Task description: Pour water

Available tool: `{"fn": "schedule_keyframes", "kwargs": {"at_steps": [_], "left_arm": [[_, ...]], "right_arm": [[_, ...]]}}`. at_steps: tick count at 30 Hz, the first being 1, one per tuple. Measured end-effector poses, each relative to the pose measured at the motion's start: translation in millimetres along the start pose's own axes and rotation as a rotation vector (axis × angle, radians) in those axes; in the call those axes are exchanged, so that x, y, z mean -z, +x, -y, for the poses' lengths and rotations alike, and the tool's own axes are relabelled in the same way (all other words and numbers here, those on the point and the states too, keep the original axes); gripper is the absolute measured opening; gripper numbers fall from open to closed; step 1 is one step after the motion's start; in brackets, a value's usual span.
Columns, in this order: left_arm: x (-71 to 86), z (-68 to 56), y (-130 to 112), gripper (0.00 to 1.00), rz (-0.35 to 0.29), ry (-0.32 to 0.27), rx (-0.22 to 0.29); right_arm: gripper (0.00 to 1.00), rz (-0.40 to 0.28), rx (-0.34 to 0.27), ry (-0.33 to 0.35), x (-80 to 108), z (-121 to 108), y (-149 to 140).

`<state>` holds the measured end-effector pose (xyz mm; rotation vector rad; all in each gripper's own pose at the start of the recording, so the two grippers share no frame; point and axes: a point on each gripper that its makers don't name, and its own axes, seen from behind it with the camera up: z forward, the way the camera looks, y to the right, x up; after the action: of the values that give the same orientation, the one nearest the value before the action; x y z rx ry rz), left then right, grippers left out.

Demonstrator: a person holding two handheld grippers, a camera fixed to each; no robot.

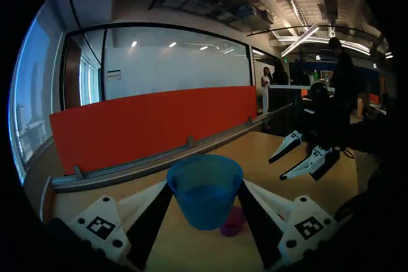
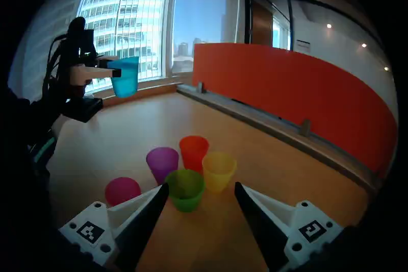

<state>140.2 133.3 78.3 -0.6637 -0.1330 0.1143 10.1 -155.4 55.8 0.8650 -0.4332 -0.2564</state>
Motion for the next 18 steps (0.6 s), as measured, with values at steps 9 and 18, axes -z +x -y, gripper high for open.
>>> {"fn": "schedule_keyframes", "kwargs": {"at_steps": [9,18], "left_arm": [[0.1,-2.9,23,0.85,-0.061,-0.002,0.025],[0.0,-5.9,34,0.86,-0.078,-0.002,0.003]], "right_arm": [[1.0,0.029,0.005,0.017,-15.6,6,-14],[0.99,0.062,0.011,0.023,-26.3,7,-30]]}}
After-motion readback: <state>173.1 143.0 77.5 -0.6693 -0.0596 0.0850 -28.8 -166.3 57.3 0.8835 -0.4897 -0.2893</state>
